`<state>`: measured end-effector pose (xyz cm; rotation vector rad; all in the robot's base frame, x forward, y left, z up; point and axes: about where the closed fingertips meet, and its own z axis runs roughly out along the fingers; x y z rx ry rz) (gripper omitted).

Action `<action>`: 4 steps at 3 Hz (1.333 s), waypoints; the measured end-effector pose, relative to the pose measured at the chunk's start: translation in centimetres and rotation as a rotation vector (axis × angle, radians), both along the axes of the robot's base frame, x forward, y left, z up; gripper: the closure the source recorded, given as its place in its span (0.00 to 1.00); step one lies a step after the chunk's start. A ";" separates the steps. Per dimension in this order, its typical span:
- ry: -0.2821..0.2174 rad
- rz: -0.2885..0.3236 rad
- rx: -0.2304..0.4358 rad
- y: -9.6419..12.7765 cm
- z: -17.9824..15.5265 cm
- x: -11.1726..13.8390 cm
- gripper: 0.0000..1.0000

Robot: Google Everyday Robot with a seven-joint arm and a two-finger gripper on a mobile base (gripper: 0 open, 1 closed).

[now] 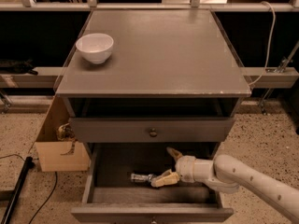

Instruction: Pick redbull can from middle drawer and place on counter

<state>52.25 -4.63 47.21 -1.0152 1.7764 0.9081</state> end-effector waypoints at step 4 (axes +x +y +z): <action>-0.023 -0.009 -0.085 4.6 -7.6 2.6 0.00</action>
Offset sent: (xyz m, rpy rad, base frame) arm 0.0318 0.0621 -0.0710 -0.0239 -0.0069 0.0475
